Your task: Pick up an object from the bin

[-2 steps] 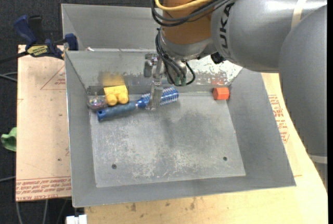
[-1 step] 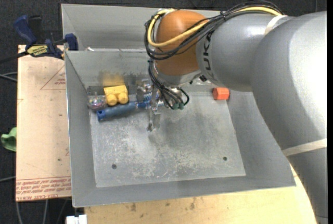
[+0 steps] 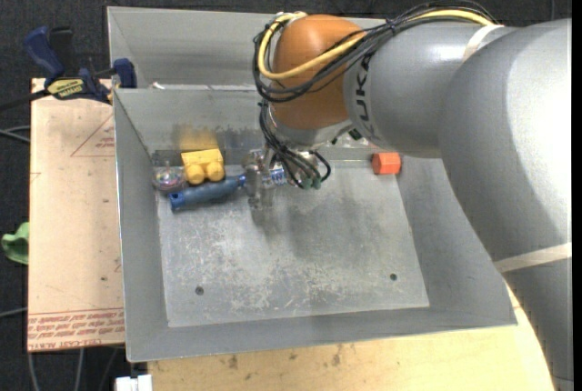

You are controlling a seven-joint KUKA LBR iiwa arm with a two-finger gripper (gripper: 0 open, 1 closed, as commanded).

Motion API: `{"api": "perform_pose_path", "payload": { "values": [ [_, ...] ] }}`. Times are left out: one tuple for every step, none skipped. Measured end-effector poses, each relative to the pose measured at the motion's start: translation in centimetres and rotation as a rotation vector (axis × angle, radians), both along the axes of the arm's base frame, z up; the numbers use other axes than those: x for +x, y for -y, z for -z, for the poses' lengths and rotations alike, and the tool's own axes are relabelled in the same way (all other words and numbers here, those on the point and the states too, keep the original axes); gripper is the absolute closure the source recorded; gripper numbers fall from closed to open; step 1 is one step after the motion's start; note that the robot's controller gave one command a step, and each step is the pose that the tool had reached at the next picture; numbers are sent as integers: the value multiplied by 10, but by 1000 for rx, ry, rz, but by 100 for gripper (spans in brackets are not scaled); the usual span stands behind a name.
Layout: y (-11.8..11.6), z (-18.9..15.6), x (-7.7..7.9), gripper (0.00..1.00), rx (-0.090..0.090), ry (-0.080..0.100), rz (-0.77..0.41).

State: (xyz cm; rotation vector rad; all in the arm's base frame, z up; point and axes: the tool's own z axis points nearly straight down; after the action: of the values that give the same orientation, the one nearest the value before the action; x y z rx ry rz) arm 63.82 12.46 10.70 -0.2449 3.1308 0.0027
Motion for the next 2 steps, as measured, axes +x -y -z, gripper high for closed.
{"api": "perform_pose_path", "payload": {
  "values": [
    [-71,-30,8,100,3,6,-105],
    [-67,-28,8,0,1,3,-99]
  ]
}}
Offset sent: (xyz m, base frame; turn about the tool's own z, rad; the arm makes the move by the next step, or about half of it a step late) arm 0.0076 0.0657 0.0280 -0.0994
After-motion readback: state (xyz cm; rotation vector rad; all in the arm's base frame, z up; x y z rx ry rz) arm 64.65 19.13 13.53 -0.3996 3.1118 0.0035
